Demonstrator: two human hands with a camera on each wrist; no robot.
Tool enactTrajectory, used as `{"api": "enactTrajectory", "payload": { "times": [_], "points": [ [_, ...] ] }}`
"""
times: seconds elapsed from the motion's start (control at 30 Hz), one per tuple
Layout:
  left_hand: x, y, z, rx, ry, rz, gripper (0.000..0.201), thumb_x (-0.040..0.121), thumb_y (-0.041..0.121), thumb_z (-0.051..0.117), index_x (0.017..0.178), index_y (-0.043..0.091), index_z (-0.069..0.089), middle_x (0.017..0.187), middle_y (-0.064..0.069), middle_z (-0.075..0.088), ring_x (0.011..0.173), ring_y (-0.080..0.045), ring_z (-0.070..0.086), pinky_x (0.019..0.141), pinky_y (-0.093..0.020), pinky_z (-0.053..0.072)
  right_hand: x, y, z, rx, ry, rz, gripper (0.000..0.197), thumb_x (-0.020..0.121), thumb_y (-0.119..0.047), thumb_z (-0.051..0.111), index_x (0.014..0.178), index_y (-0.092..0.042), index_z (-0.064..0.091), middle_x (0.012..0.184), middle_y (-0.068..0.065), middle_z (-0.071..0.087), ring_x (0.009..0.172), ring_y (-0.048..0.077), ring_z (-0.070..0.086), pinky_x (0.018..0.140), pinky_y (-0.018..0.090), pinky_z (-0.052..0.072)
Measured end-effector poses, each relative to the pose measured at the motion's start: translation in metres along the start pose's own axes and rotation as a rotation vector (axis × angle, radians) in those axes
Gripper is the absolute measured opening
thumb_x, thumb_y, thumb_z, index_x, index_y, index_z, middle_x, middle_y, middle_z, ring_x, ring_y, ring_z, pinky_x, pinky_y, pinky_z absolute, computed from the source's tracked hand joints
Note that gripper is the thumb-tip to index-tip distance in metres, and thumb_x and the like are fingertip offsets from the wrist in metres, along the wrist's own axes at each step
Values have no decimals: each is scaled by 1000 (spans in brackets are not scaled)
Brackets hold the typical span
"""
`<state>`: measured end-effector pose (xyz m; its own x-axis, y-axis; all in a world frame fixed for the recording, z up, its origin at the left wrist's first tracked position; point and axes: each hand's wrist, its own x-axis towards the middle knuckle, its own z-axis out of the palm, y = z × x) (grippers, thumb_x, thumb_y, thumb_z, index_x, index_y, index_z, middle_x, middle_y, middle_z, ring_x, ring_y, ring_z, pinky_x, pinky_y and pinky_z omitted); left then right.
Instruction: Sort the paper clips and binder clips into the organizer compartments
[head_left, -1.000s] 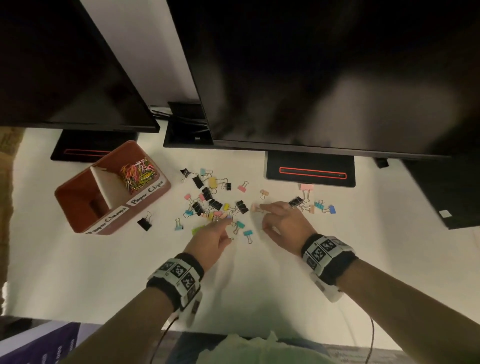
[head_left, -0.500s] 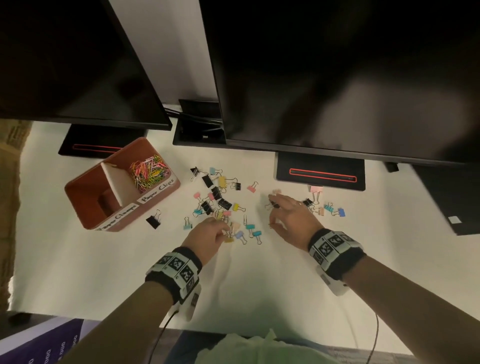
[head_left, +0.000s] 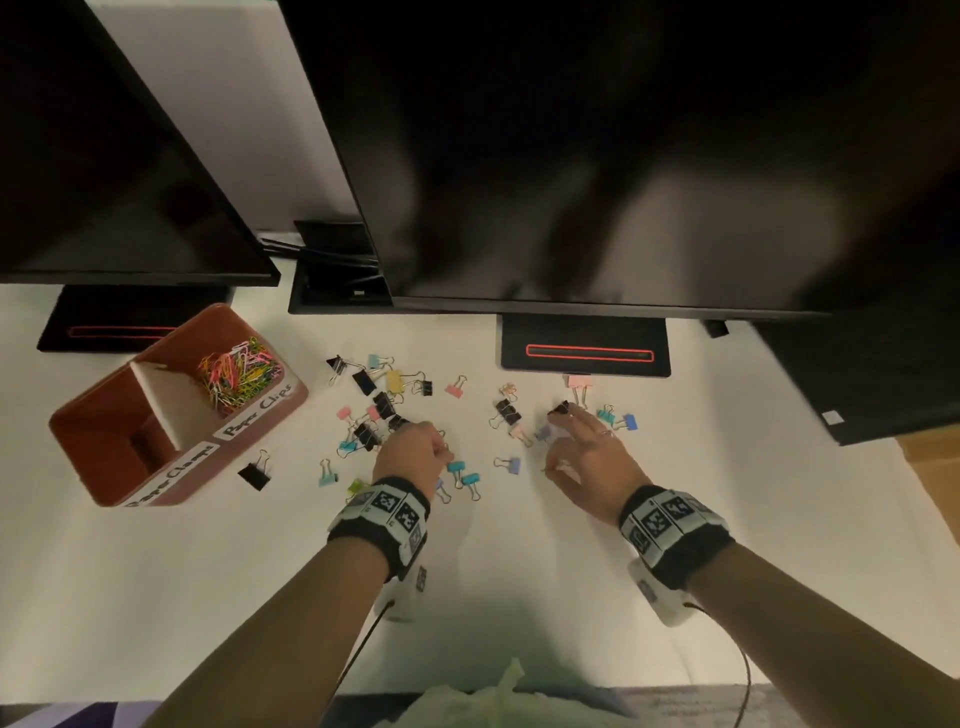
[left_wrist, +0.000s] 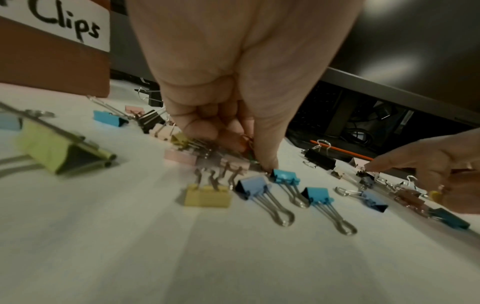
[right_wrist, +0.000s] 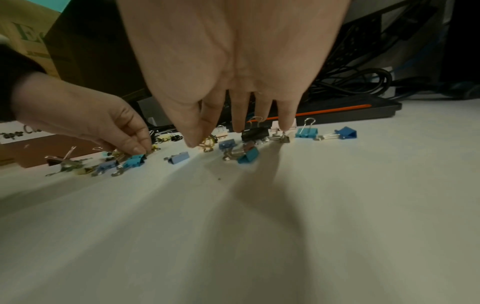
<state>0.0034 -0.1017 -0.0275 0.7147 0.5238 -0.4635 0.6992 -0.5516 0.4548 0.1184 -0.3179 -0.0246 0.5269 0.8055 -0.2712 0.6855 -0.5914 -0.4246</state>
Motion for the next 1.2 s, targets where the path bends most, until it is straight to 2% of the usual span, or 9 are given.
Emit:
{"api": "enactTrajectory", "payload": {
  "times": [0.1,0.27,0.43,0.63,0.73,0.87,1.03,1.1,1.2],
  "points": [
    [-2,2,3,17,0,0,16,86,20,62,94,8,65,98,-7,65,90,-22,62,84,-35,51,-7,2,4,42,-85,-66,5,86,-28,60,88,-25,64,149,-7,34,145,23,11,116,42,17],
    [-6,6,5,53,31,66,12,86,5,53,85,6,66,99,-9,56,84,-24,60,78,-32,52,-6,12,-5,84,74,-13,3,85,-27,63,82,-25,63,151,2,32,145,27,13,115,47,20],
    [-4,7,7,139,6,117,16,86,0,50,80,12,58,94,-5,55,82,-20,57,72,-26,49,-5,32,-15,54,-105,93,9,88,-32,58,86,-24,62,156,2,19,146,28,9,117,48,20],
    [-4,6,11,326,-68,243,18,88,1,47,102,8,55,102,-8,61,95,-21,55,80,-29,47,-21,32,-16,59,-61,90,9,88,-31,58,88,-23,63,154,1,24,146,24,11,117,48,19],
    [-7,4,9,258,-75,307,19,91,5,46,107,7,57,105,-9,60,100,-21,52,84,-28,43,-19,20,-13,46,32,22,7,88,-31,59,87,-25,62,150,3,33,145,25,14,116,52,18],
    [-18,-4,-8,91,-19,336,16,92,9,47,99,6,61,98,-9,58,94,-20,50,80,-29,46,-1,-11,-3,57,100,-132,7,87,-31,59,87,-24,60,143,2,42,143,26,21,116,48,19],
    [-35,-38,-41,-66,82,276,5,85,10,62,90,10,64,94,0,58,83,-11,54,77,-20,44,41,-65,17,91,-63,-334,13,91,-28,54,96,-17,61,149,3,36,143,22,21,118,42,19],
    [-38,-60,-57,-107,129,215,4,82,10,66,86,11,64,89,1,56,71,-11,54,75,-23,47,58,-89,25,105,-126,-377,14,92,-26,53,97,-14,61,151,4,33,144,21,20,117,35,15],
    [-39,-89,-75,-134,135,120,8,81,12,67,79,16,61,84,-2,64,69,-14,58,72,-26,47,79,-114,38,104,-154,-419,15,92,-25,52,99,-14,60,153,1,29,145,19,15,115,31,9]
  ]
}}
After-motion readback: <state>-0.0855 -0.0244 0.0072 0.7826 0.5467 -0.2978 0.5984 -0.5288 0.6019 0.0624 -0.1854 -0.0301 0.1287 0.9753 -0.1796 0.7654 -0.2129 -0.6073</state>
